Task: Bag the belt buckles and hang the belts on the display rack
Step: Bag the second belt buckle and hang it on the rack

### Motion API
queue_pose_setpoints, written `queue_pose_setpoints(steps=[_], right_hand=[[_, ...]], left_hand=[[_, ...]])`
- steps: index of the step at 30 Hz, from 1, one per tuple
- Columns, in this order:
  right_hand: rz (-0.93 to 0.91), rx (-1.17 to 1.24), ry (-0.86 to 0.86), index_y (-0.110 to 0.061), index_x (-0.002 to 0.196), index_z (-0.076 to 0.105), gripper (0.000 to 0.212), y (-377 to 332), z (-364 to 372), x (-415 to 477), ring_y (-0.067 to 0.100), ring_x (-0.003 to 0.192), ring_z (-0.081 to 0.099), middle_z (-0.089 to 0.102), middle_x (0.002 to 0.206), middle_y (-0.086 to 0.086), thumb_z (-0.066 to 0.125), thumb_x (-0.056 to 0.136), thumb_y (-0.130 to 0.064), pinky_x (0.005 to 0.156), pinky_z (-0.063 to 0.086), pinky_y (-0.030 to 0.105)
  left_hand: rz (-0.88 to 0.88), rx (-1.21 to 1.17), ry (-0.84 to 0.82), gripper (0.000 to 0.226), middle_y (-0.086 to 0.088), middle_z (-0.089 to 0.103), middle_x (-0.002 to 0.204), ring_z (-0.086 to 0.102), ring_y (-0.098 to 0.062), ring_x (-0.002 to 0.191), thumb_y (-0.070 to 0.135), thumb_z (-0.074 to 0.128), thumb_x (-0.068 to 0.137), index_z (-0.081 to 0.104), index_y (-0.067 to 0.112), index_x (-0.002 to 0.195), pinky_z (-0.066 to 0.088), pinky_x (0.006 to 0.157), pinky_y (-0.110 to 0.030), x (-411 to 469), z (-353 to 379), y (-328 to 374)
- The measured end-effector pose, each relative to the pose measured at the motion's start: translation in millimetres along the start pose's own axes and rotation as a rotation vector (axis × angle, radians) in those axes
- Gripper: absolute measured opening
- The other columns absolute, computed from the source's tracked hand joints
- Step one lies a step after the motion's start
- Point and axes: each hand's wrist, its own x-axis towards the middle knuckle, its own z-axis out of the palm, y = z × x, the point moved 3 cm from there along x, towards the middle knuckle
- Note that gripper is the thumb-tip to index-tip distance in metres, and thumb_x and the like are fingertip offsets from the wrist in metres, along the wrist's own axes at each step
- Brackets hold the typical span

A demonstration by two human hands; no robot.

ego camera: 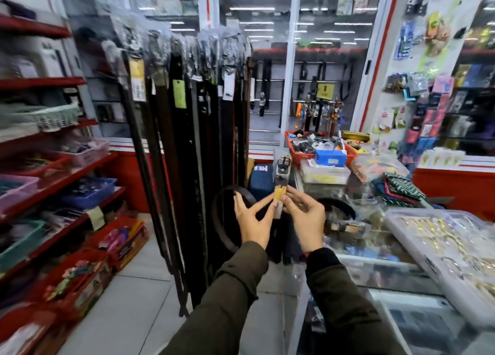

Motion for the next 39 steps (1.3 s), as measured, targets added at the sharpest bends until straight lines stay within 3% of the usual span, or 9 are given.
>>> queue_pose_setpoints(steps=[4, 6, 9, 13, 18, 23, 26, 35, 39], right_hand=[[0.045, 0.086, -0.131, -0.026, 0.114, 0.073, 0.034, -4, 41, 2, 0.019, 0.107, 0.074, 0.079, 0.106, 0.008, 0.075, 0.085, -0.007, 0.100, 0.055, 0.048], [0.055, 0.107, -0.171, -0.024, 0.114, 0.072, 0.034, -5, 61, 1, 0.024, 0.107, 0.073, 0.078, 0.105, 0.011, 0.074, 0.086, -0.005, 0.100, 0.055, 0.050], [0.064, 0.177, -0.245, -0.027, 0.110, 0.073, 0.032, -10, 99, -3, 0.025, 0.105, 0.074, 0.080, 0.099, 0.008, 0.074, 0.085, -0.005, 0.091, 0.060, 0.042], [0.045, 0.252, -0.312, -0.022, 0.107, 0.076, 0.027, -32, 145, 1, 0.019, 0.103, 0.075, 0.081, 0.099, 0.000, 0.078, 0.083, -0.009, 0.080, 0.061, 0.025], [-0.041, 0.282, -0.384, -0.005, 0.109, 0.077, 0.028, -68, 197, 9, 0.025, 0.103, 0.075, 0.079, 0.104, 0.012, 0.079, 0.082, -0.008, 0.094, 0.058, 0.040], [-0.092, 0.323, -0.441, -0.005, 0.110, 0.077, 0.029, -106, 242, 19, 0.020, 0.099, 0.077, 0.080, 0.102, 0.010, 0.079, 0.081, -0.009, 0.091, 0.061, 0.038], [-0.136, 0.358, -0.459, -0.005, 0.110, 0.077, 0.028, -135, 269, 30, 0.024, 0.099, 0.076, 0.079, 0.102, 0.012, 0.078, 0.081, -0.006, 0.090, 0.061, 0.039], [-0.149, 0.381, -0.460, 0.004, 0.113, 0.073, 0.030, -197, 323, 67, 0.033, 0.103, 0.074, 0.076, 0.107, 0.022, 0.073, 0.084, 0.002, 0.091, 0.060, 0.044], [-0.135, 0.369, -0.434, 0.008, 0.115, 0.070, 0.030, -206, 336, 81, 0.034, 0.100, 0.073, 0.073, 0.109, 0.026, 0.071, 0.085, 0.004, 0.081, 0.062, 0.036]], left_hand=[[-0.118, 0.036, 0.008, 0.030, -0.008, 0.028, 0.164, 0.022, -0.024, 0.154, 0.040, 0.069, 0.091, 0.073, 0.031, 0.119, 0.030, 0.117, -0.029, 14, -44, 18], [-0.133, 0.159, 0.014, 0.028, -0.004, 0.063, 0.140, 0.053, -0.022, 0.135, 0.039, 0.071, 0.090, 0.075, 0.030, 0.117, 0.041, 0.097, -0.020, 23, -69, 26], [-0.113, 0.272, 0.072, 0.021, 0.002, 0.078, 0.111, 0.070, -0.016, 0.108, 0.035, 0.075, 0.086, 0.079, 0.029, 0.106, 0.054, 0.092, -0.028, 37, -114, 41], [0.036, 0.160, 0.106, 0.018, 0.000, 0.080, 0.101, 0.074, -0.012, 0.099, 0.021, 0.076, 0.087, 0.080, 0.019, 0.104, 0.057, 0.096, -0.034, 49, -158, 59], [0.129, -0.047, 0.224, 0.020, -0.003, 0.080, 0.102, 0.074, -0.016, 0.103, 0.016, 0.076, 0.086, 0.079, 0.013, 0.106, 0.057, 0.099, -0.045, 64, -204, 75], [0.193, -0.198, 0.337, 0.018, 0.005, 0.080, 0.090, 0.075, -0.015, 0.096, 0.015, 0.079, 0.083, 0.079, 0.031, 0.091, 0.060, 0.090, -0.035, 78, -235, 106], [0.215, -0.333, 0.354, 0.015, 0.006, 0.080, 0.083, 0.077, -0.010, 0.084, 0.010, 0.078, 0.083, 0.079, 0.017, 0.097, 0.061, 0.073, -0.022, 93, -252, 128], [0.251, -0.359, 0.351, 0.027, -0.020, 0.073, 0.107, 0.072, -0.020, 0.082, 0.004, 0.072, 0.088, 0.071, -0.003, 0.114, 0.062, 0.070, -0.025, 141, -285, 193], [0.235, -0.339, 0.327, 0.030, -0.027, 0.071, 0.115, 0.070, -0.031, 0.099, 0.005, 0.070, 0.090, 0.069, -0.006, 0.118, 0.062, 0.085, -0.038, 160, -291, 204]])
